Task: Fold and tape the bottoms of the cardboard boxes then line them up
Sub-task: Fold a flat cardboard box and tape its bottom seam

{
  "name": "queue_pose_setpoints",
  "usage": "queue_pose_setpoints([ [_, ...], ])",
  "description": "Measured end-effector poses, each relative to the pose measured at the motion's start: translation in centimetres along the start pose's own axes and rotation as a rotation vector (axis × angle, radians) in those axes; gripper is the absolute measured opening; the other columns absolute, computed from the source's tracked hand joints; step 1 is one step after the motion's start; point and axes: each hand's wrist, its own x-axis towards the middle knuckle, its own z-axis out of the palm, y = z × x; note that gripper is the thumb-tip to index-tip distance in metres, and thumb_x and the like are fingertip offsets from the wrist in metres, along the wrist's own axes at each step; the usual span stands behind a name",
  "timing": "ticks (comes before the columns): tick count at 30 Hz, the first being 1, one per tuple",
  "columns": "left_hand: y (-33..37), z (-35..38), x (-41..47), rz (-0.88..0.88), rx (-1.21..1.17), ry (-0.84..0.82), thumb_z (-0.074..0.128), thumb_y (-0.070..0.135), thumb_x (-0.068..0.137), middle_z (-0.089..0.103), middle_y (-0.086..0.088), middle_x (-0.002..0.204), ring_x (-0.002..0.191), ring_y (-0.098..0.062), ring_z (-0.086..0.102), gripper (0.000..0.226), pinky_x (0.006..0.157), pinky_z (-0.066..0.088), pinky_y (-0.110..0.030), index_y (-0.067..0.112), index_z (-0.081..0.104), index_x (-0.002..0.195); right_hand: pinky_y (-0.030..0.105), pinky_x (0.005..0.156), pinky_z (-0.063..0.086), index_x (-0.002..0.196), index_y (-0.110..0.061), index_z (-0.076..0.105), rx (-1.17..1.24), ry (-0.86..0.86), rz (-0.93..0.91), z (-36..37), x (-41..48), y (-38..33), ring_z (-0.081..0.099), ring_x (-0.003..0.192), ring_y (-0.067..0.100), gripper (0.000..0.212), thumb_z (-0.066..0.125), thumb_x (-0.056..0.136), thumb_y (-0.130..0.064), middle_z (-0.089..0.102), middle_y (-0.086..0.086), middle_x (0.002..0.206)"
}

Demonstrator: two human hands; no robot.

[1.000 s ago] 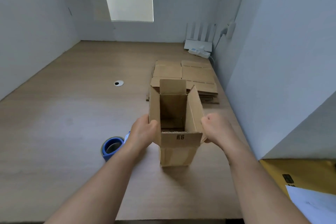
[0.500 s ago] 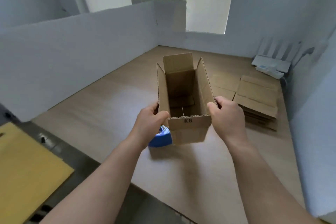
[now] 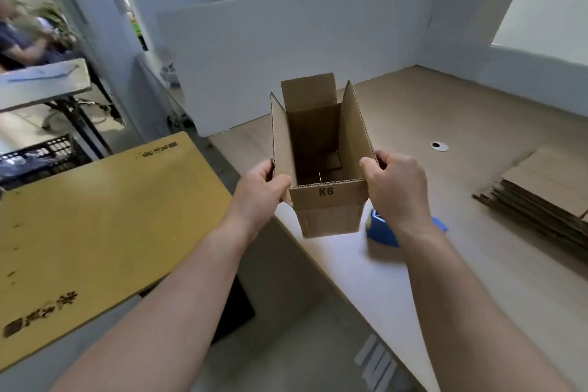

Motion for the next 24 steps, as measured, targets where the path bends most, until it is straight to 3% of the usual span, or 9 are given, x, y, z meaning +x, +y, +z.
queue_pose_setpoints([
  [3, -1.5, -4.8, -0.4, -0.043, 0.022, 0.052, 0.054, 0.03, 0.072, 0.063, -0.013, 0.085, 0.076, -0.027, 0.056, 0.034, 0.08, 0.049, -0.058, 0.005, 0.061, 0.094, 0.029, 0.05, 0.026, 0.056, -0.015, 0.038, 0.026, -0.07, -0.045, 3.5, -0.8, -3.3, 0.031, 0.052, 0.015, 0.037, 0.049, 0.092, -0.014, 0.034, -0.001, 0.052],
  [6, -2.9, -9.7, -0.6, -0.058, 0.031, 0.123, 0.055, 0.019, 0.084, 0.067, -0.018, 0.094, 0.081, -0.031, 0.06, 0.012, 0.082, 0.052, -0.052, 0.016, 0.064, 0.092, 0.035, 0.055, 0.028, 0.06, -0.009, 0.044, 0.052, -0.131, -0.064, 7.8, -1.4, -6.6, 0.033, 0.056, 0.023, 0.03, 0.049, 0.09, -0.014, 0.038, 0.003, 0.054],
  [10, -5.6, -15.8, -0.4, -0.061, 0.003, 0.214, 0.054, 0.009, 0.087, 0.064, -0.009, 0.088, 0.077, -0.022, 0.055, 0.012, 0.079, 0.05, -0.045, 0.01, 0.064, 0.094, 0.036, 0.056, 0.023, 0.056, -0.012, 0.032, 0.08, -0.188, -0.099, 13.2, -2.2, -10.7, 0.025, 0.058, 0.022, 0.034, 0.05, 0.085, -0.012, 0.029, 0.004, 0.052],
  [13, -7.2, -19.3, -0.2, -0.107, -0.008, 0.271, 0.055, 0.023, 0.079, 0.066, -0.013, 0.112, 0.096, -0.027, 0.061, 0.044, 0.093, 0.05, -0.046, 0.005, 0.059, 0.12, 0.035, 0.056, 0.022, 0.057, -0.011, 0.033, 0.11, -0.246, -0.127, 16.6, -2.5, -13.0, 0.023, 0.057, 0.021, 0.033, 0.05, 0.085, -0.012, 0.027, 0.003, 0.053],
  [18, -9.3, -23.4, 1.4, -0.135, -0.044, 0.358, 0.054, 0.035, 0.068, 0.061, -0.013, 0.126, 0.116, -0.034, 0.057, 0.067, 0.099, 0.047, -0.051, 0.007, 0.054, 0.129, 0.036, 0.055, 0.018, 0.055, -0.014, 0.026, 0.135, -0.312, -0.183, 21.3, -1.5, -15.8, 0.021, 0.057, 0.02, 0.039, 0.05, 0.085, -0.011, 0.025, 0.003, 0.054],
  [21, -10.1, -25.2, 3.5, -0.142, -0.035, 0.418, 0.053, 0.028, 0.072, 0.068, -0.008, 0.108, 0.097, -0.026, 0.064, 0.049, 0.091, 0.052, -0.05, 0.007, 0.061, 0.116, 0.036, 0.055, 0.018, 0.055, -0.014, 0.026, 0.136, -0.352, -0.215, 24.3, 0.5, -17.1, 0.022, 0.055, 0.019, 0.04, 0.05, 0.085, -0.011, 0.025, 0.003, 0.053],
  [24, -10.7, -26.7, 6.7, -0.133, -0.027, 0.468, 0.054, 0.019, 0.077, 0.064, -0.006, 0.078, 0.07, -0.02, 0.055, 0.02, 0.069, 0.05, -0.041, 0.005, 0.063, 0.09, 0.036, 0.052, 0.019, 0.053, -0.014, 0.025, 0.129, -0.374, -0.239, 27.8, 3.3, -18.2, 0.023, 0.053, 0.018, 0.04, 0.051, 0.084, -0.011, 0.026, 0.002, 0.053],
])
